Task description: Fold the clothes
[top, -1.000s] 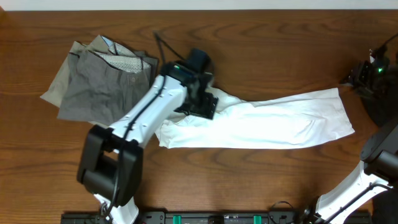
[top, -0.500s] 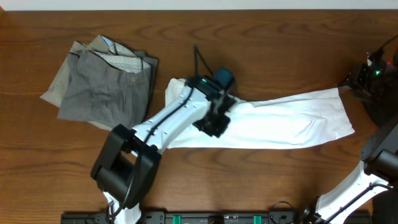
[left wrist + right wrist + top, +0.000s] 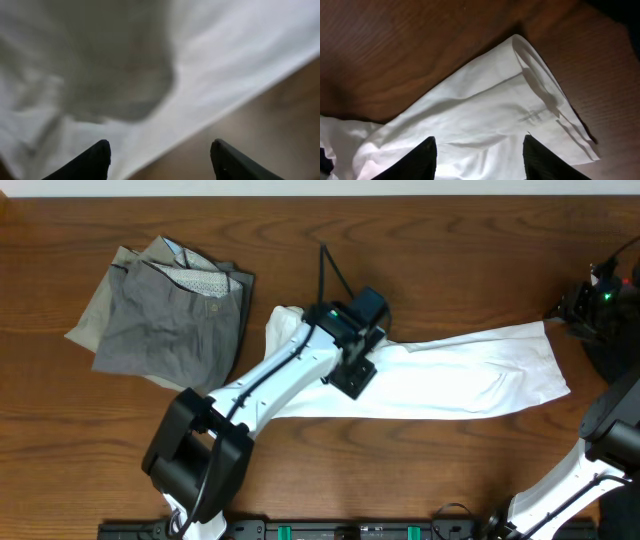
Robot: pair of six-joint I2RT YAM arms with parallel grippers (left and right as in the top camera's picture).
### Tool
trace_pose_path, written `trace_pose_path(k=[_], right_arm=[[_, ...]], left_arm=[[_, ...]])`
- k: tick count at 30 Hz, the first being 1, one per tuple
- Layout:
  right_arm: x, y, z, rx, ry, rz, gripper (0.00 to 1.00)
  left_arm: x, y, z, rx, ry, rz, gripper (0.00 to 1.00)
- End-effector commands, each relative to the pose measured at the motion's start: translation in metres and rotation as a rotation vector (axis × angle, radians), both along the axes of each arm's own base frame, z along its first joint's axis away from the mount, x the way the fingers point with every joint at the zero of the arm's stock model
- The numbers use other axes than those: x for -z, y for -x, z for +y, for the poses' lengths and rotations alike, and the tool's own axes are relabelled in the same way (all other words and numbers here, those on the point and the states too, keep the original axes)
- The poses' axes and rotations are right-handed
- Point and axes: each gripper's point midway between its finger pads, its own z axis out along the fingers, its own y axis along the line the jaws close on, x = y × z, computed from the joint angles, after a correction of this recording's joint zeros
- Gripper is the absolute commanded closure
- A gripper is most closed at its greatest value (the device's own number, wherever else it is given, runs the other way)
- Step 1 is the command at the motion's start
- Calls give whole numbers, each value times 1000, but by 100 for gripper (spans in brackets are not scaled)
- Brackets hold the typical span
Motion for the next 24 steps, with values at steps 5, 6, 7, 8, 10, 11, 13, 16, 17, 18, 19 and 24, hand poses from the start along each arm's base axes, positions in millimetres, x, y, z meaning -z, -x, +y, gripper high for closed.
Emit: trace_pose_path(k=[5, 6, 7, 8, 10, 11, 13, 16, 17, 18, 19, 24], right_arm=[[3, -1, 6, -18, -12, 0, 46], [3, -1, 6, -18, -12, 1, 46], [3, -1, 6, -18, -12, 0, 46], [3, -1, 6, -18, -12, 0, 46], [3, -1, 6, -18, -13, 1, 46], [3, -1, 6, -18, -12, 1, 46], [3, -1, 6, -18, -12, 0, 46], [3, -1, 6, -18, -12, -1, 46], [3, -1, 6, -18, -12, 0, 46], [3, -2, 6, -18, -12, 0, 46], [3, -1, 6, -18, -12, 0, 46], [3, -2, 5, -18, -10, -3, 46]], left_arm=[[28, -15, 13, -5, -20, 44, 33], [32, -11, 10, -3, -7, 68, 34], [36, -7, 5, 3, 9, 95, 38], [38, -2, 1, 10, 24, 119, 51], [39, 9, -7, 22, 55, 170, 91], [38, 13, -9, 26, 62, 184, 94], [31, 21, -10, 37, 62, 195, 94], [16, 29, -12, 46, 64, 194, 94], [11, 32, -12, 49, 66, 196, 94], [7, 36, -11, 55, 64, 197, 94], [4, 38, -10, 55, 62, 200, 90], [2, 40, 5, 42, 10, 208, 54]])
